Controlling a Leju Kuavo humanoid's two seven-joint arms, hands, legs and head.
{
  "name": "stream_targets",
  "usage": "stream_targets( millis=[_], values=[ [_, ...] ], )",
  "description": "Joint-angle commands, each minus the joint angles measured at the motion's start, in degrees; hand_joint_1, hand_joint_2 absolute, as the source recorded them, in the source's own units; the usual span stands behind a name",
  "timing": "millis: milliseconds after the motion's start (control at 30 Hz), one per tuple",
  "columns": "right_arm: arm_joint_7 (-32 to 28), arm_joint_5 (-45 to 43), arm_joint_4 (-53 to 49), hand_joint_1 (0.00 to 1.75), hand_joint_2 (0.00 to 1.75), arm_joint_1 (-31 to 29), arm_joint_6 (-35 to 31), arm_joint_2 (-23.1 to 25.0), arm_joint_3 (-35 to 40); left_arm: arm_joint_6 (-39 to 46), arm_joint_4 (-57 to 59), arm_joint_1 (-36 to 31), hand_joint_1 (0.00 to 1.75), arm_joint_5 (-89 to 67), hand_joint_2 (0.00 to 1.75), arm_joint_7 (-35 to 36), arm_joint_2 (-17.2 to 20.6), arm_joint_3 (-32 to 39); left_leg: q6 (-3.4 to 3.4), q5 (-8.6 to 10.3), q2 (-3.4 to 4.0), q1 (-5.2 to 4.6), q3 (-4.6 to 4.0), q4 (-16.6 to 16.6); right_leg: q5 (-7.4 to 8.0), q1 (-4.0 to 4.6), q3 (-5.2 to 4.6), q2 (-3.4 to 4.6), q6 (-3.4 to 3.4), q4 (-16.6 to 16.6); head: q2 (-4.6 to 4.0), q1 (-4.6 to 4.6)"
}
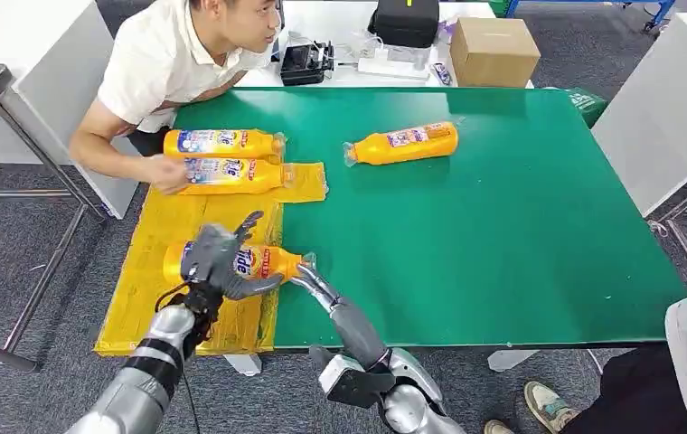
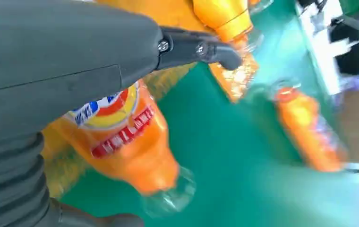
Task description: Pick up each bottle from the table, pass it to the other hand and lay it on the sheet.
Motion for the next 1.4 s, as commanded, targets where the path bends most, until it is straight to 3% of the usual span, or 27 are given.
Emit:
stream_targets(
  millis=[33, 100, 133, 200, 300, 400, 867, 1033, 1400],
  values=[
    [1.5, 3.3, -0.5, 0.00, 0.00, 2.0, -5.9, -3.8, -2.4, 3.7, -29.6, 15.1, 0.00, 16.4, 1.75, 0.6, 2.9, 1.0, 0.01, -0.07, 0.21, -0.01, -0.07, 0.0, -0.01, 0.00, -0.13, 0.14, -0.01, 0.0, 0.00, 0.00],
    [1.8, 4.8, -0.9, 0.00, 0.00, 2.1, -7.7, -4.0, -3.0, 3.6, -30.9, 16.1, 0.00, 18.9, 1.75, 0.8, 2.6, 1.5, 0.01, -0.07, 0.20, -0.03, -0.20, 0.0, -0.02, -0.02, -0.28, 0.12, -0.01, 0.0, 0.00, 0.00],
    [2.5, 6.6, -1.4, 0.00, 1.75, 2.4, -9.6, -4.6, -3.9, 3.5, -32.7, 17.6, 0.00, 21.8, 1.75, 0.4, 2.7, 1.9, 0.00, -0.05, 0.14, -0.01, -0.29, 0.0, -0.01, -0.01, -0.35, 0.08, -0.01, 0.0, 0.00, -0.02],
    [6.0, 12.3, -3.1, 0.00, 1.75, 3.4, -15.1, -7.4, -7.3, 4.3, -38.4, 21.9, 0.00, 22.7, 1.75, -0.5, 3.9, 2.1, 0.02, -0.08, 0.14, -0.04, -0.34, 0.0, -0.03, -0.03, -0.39, 0.10, 0.00, 0.0, 0.00, 0.02],
    [9.0, 15.6, -3.7, 0.00, 1.75, 4.3, -16.4, -11.5, -14.6, 7.8, -43.5, 26.1, 0.00, 16.0, 1.75, -0.7, 4.8, 1.8, 0.03, -0.11, 0.22, -0.05, -0.34, 0.0, -0.04, -0.04, -0.39, 0.14, 0.01, -0.1, 0.00, -0.02],
    [8.1, 17.4, -0.9, 0.00, 1.75, 3.5, -15.3, -13.0, -20.6, 9.5, -45.4, 27.5, 0.00, 11.2, 1.75, -2.0, 3.8, 1.3, 0.06, -0.07, 0.01, -0.10, -0.39, 0.0, -0.06, -0.09, -0.40, -0.05, 0.04, -0.1, 0.00, -0.02],
    [9.3, 19.0, -0.2, 0.00, 1.75, 3.3, -15.5, -12.0, -22.0, 9.8, -45.0, 27.1, 0.00, 10.8, 1.75, -2.2, 3.2, 1.4, 0.02, -0.07, 0.02, -0.08, -0.37, -0.1, -0.05, -0.05, -0.42, -0.05, 0.00, -0.1, 0.00, -0.02],
    [9.4, 21.8, 9.9, 0.00, 1.75, -3.0, -15.6, -13.2, -24.6, 9.3, -45.1, 27.2, 0.00, 11.0, 1.75, -2.2, 2.8, -0.3, 0.05, -0.03, 0.05, -0.04, -0.47, 0.0, 0.02, -0.04, -0.49, 0.02, 0.04, -0.1, 0.00, -0.02],
    [13.8, 31.8, 24.0, 0.00, 1.75, -12.0, -17.0, -14.8, -20.6, 7.4, -41.6, 24.9, 0.00, 12.7, 1.75, -2.3, 2.2, -2.8, 0.09, 0.02, 0.05, -0.08, -0.41, -0.1, 0.09, -0.06, -0.44, 0.01, 0.07, -0.1, 0.00, -0.02]
  ],
)
